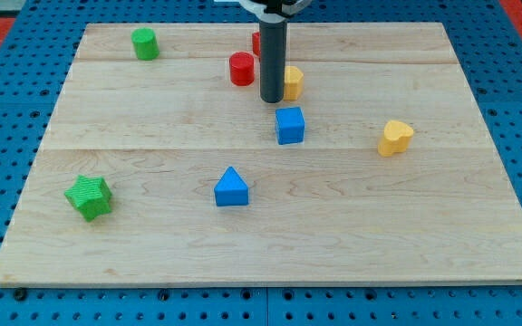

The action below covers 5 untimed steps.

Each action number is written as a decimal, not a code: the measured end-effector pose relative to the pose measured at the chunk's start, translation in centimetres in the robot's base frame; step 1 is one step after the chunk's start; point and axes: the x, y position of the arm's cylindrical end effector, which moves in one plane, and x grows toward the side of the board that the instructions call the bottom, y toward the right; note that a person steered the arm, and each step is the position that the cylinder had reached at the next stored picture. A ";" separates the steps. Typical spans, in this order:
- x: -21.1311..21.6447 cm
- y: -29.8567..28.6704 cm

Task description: Move the hexagon at the top right side

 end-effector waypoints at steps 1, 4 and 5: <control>-0.9 -0.4; -6.6 9.1; -8.3 9.8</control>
